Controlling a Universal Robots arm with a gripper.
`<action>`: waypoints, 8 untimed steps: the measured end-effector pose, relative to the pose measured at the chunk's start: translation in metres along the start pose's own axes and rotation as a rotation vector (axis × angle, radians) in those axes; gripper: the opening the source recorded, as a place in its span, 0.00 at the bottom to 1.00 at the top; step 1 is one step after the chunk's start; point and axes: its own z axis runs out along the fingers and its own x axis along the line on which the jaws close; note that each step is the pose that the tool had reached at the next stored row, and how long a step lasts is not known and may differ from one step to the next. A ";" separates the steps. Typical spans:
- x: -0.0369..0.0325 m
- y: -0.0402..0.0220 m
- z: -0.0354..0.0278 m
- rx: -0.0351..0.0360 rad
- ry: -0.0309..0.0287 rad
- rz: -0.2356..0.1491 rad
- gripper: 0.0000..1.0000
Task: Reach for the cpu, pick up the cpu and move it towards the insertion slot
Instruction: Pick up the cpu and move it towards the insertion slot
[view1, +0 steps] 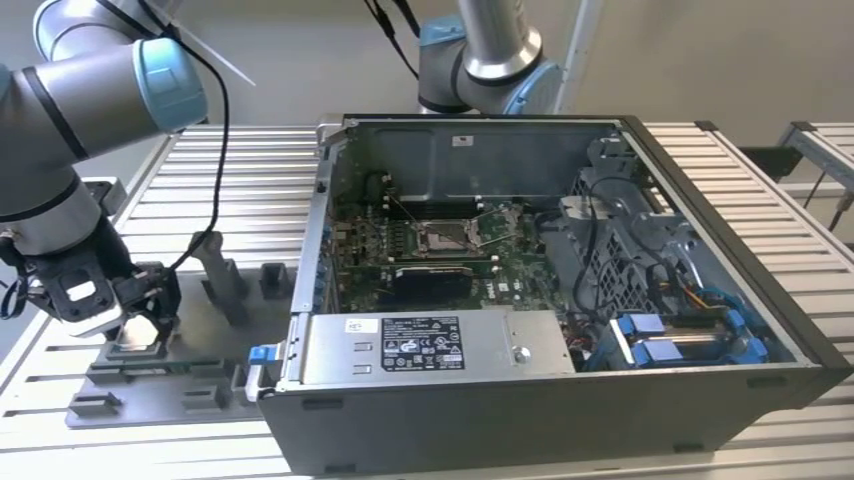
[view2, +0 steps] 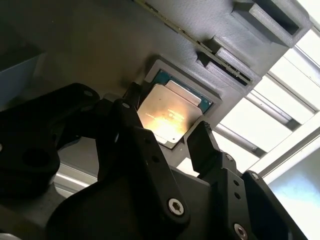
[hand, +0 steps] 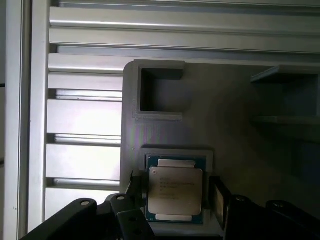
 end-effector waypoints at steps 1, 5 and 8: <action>0.0000 0.0000 0.0000 -0.0001 -0.0001 0.000 1.00; 0.0002 0.0000 0.0000 0.0000 -0.0001 0.000 1.00; 0.0003 0.0000 0.0000 0.0001 -0.0001 0.000 1.00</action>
